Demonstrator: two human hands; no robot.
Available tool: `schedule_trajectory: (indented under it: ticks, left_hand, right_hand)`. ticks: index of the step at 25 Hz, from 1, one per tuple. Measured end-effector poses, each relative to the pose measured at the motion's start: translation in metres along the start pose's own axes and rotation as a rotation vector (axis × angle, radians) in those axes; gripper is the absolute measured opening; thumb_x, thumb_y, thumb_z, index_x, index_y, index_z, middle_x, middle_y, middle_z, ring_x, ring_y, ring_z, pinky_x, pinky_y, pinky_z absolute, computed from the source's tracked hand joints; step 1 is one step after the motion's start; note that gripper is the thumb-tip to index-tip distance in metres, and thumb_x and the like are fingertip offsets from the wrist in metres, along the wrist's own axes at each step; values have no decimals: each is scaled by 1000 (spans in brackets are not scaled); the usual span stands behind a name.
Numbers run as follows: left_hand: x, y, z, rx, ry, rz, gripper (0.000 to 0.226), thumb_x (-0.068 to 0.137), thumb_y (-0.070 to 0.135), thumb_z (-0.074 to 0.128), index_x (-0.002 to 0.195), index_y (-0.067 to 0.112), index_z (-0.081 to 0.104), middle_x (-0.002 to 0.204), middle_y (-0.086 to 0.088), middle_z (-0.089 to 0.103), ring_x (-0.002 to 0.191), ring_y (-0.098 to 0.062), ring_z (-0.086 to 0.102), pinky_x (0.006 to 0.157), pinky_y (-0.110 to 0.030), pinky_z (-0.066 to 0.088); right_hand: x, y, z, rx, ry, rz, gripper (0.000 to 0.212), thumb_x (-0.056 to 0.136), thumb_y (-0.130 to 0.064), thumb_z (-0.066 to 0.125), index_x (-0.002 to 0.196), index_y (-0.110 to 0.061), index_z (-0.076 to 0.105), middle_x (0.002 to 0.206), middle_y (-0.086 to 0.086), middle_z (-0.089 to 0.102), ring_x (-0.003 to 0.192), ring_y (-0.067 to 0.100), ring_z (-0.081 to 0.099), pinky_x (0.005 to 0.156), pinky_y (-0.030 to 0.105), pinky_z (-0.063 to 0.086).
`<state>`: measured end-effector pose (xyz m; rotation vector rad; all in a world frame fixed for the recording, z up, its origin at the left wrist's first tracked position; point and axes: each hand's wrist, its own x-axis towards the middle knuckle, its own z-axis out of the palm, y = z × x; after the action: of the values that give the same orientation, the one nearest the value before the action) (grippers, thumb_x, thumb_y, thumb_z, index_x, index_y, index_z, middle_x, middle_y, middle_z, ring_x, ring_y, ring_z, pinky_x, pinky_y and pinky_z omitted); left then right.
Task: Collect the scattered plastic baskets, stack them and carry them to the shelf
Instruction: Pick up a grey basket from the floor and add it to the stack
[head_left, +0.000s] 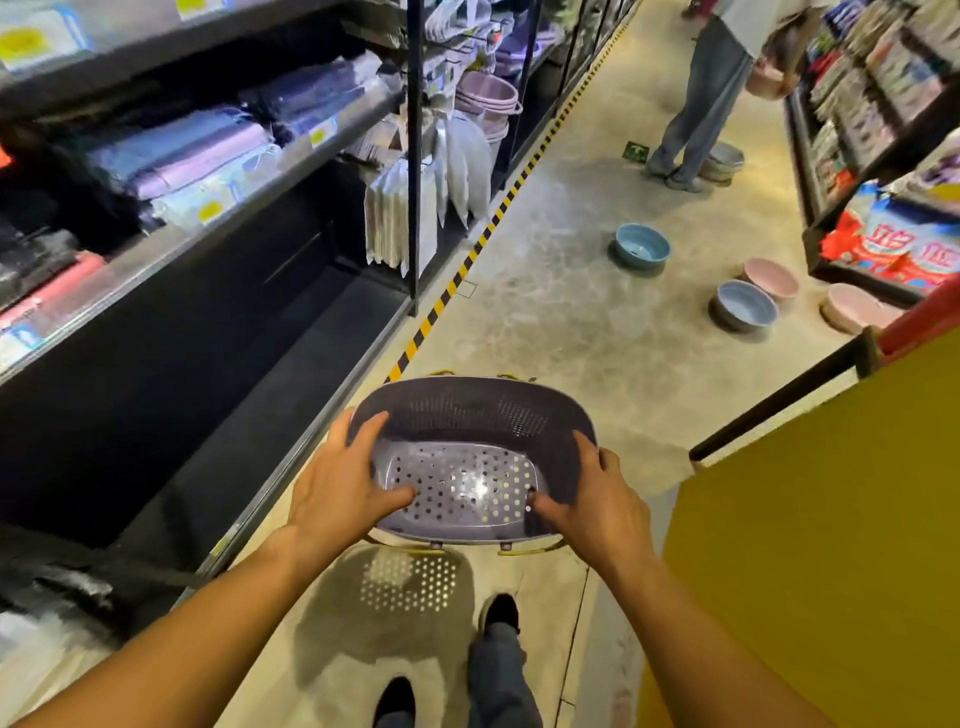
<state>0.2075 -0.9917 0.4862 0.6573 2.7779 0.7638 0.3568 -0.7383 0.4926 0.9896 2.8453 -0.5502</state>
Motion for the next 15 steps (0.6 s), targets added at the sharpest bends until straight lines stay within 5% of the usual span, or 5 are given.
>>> schedule_trajectory:
  ticks: [10, 15]
  left_hand:
    - [150, 2, 94, 76, -133, -264, 103, 67, 66, 77, 152, 38, 28, 165, 4, 8, 139, -30, 37, 102, -45, 46]
    - [204, -43, 180, 143, -197, -259, 101, 68, 83, 52, 153, 32, 34, 164, -6, 17, 139, -35, 38, 103, -43, 44]
  right_hand:
    - [191, 39, 56, 71, -200, -34, 95, 77, -66, 66, 152, -32, 19, 150, 3, 34, 106, 30, 64, 79, 40, 55]
    - [278, 59, 134, 70, -293, -35, 89, 78, -67, 64, 149, -38, 19, 152, 1, 32, 98, 29, 67, 74, 39, 56]
